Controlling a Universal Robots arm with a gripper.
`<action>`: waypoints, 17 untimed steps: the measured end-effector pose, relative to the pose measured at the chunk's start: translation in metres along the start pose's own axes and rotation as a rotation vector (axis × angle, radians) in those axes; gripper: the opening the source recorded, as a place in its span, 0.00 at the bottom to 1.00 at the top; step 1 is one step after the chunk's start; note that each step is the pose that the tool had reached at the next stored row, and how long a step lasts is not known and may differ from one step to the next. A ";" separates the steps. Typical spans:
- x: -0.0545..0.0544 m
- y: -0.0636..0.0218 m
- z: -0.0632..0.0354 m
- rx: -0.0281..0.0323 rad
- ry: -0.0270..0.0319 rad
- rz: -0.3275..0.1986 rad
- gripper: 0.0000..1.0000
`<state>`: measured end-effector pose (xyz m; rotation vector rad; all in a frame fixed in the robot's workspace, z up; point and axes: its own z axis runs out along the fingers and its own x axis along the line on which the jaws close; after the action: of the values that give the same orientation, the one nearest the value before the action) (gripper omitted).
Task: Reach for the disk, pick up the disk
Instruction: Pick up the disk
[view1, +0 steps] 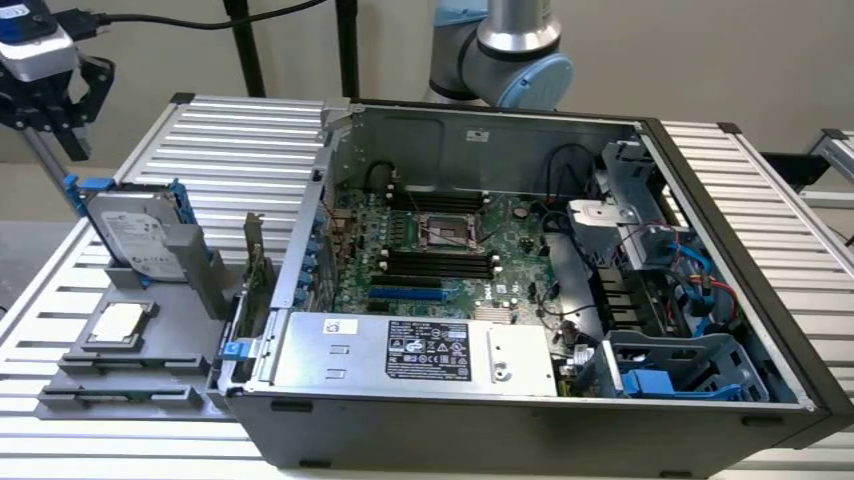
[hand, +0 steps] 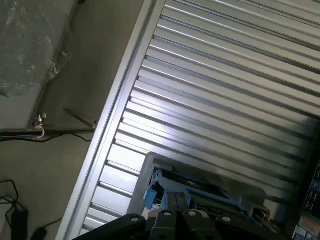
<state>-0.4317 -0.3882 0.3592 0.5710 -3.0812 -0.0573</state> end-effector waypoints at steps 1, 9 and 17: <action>0.000 0.0000 0.0000 0.0001 0.0006 -0.019 0.11; 0.000 0.0000 0.0000 0.0003 0.0061 -0.164 0.11; 0.000 -0.0001 0.0000 0.0004 0.0116 -0.309 0.11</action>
<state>-0.4317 -0.3882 0.3593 1.0375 -2.9511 -0.0544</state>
